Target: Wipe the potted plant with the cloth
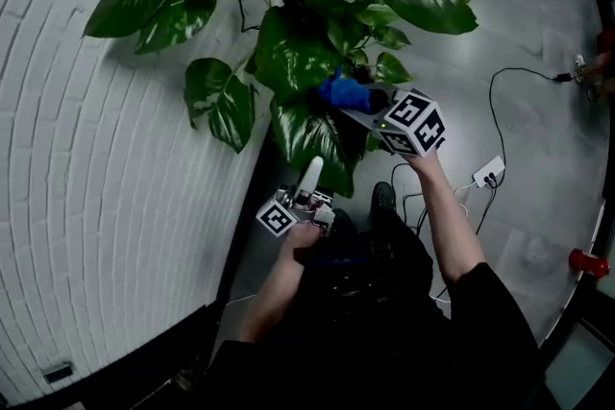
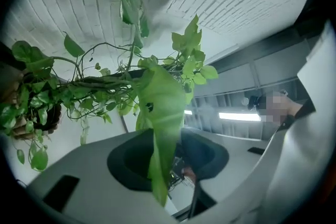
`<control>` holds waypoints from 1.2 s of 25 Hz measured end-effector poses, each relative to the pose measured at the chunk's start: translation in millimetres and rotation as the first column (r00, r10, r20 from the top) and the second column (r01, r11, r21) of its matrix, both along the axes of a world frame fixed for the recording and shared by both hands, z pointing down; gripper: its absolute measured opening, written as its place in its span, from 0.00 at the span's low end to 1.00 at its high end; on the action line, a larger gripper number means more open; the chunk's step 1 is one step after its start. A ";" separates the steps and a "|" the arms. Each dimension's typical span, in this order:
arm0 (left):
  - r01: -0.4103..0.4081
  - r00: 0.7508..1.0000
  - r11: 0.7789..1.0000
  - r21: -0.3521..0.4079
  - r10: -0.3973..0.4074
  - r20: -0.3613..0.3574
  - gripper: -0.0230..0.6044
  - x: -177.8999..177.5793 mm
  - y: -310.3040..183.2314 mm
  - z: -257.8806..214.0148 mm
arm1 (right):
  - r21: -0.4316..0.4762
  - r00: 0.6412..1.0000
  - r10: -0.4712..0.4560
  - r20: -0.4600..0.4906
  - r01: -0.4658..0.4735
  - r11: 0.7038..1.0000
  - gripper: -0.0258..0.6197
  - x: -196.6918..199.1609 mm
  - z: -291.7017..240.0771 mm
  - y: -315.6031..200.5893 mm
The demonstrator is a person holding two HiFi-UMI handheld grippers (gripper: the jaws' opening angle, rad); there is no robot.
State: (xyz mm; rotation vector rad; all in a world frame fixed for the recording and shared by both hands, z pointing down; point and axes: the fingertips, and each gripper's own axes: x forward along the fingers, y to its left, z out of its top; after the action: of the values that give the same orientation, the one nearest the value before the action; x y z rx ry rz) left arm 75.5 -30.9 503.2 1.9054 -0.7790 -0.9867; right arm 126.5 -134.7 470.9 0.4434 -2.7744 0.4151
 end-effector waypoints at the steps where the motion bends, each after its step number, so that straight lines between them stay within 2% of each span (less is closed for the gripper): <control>1: 0.019 1.000 1.000 -0.003 -0.019 0.003 0.30 -0.8 -1.7 0.1 | 0.030 0.999 -0.038 -0.014 0.039 0.999 0.22 -19.7 -3.2 -12.5; 3: 0.060 0.998 0.998 -0.012 -0.060 -0.006 0.19 -2.1 -4.1 2.0 | 0.092 0.994 -0.100 -0.043 0.103 0.990 0.22 -54.3 -10.9 -33.9; 5: 0.084 0.996 0.996 -0.025 -0.085 -0.031 0.13 -0.3 -4.2 6.0 | 0.120 0.981 -0.153 -0.121 0.168 0.979 0.22 -77.1 -2.1 -45.8; 7: 0.086 0.995 0.996 -0.029 -0.087 -0.039 0.10 0.7 -2.6 7.4 | 0.099 0.953 -0.202 -0.224 0.228 0.969 0.22 -87.0 24.5 -47.1; 9: 0.072 0.996 0.997 -0.023 -0.073 -0.043 0.07 1.0 -2.0 6.9 | 0.052 0.942 -0.212 -0.260 0.233 0.971 0.22 -81.7 46.9 -47.2; 12: 0.049 0.996 0.998 -0.026 -0.050 -0.078 0.05 -2.4 -5.3 9.4 | -0.022 0.969 -0.143 -0.200 0.141 0.990 0.22 -57.2 60.4 -57.4; 15: 0.026 0.993 0.999 -0.021 -0.028 -0.118 0.05 -7.2 -6.7 8.0 | -0.103 0.988 -0.057 -0.145 0.042 0.994 0.22 -32.3 81.3 -65.1; 20: 0.011 0.985 1.000 -0.016 -0.013 -0.171 0.05 -11.4 -9.6 7.1 | -0.217 0.980 0.020 -0.200 -0.064 0.974 0.22 11.3 144.7 -60.7; 23: 0.005 0.983 1.000 -0.027 -0.010 -0.182 0.05 -11.3 -10.5 10.1 | -0.253 0.972 0.083 -0.220 -0.139 0.957 0.22 45.6 159.8 -53.9; 26: -0.005 0.985 0.999 -0.034 -0.001 -0.172 0.05 -11.9 -12.4 12.6 | -0.217 0.960 0.188 -0.205 -0.232 0.948 0.22 79.6 135.9 -57.0; 30: -0.015 0.988 0.999 -0.047 0.007 -0.153 0.05 -12.5 -12.5 18.8 | -0.079 0.949 0.292 -0.121 -0.303 0.950 0.22 104.3 55.3 -58.9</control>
State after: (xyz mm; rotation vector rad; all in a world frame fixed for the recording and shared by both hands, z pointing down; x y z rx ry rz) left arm 63.0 -43.4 522.0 1.7677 -0.6958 -1.0842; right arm 230.7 -193.6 526.2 0.8405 -2.5742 0.5734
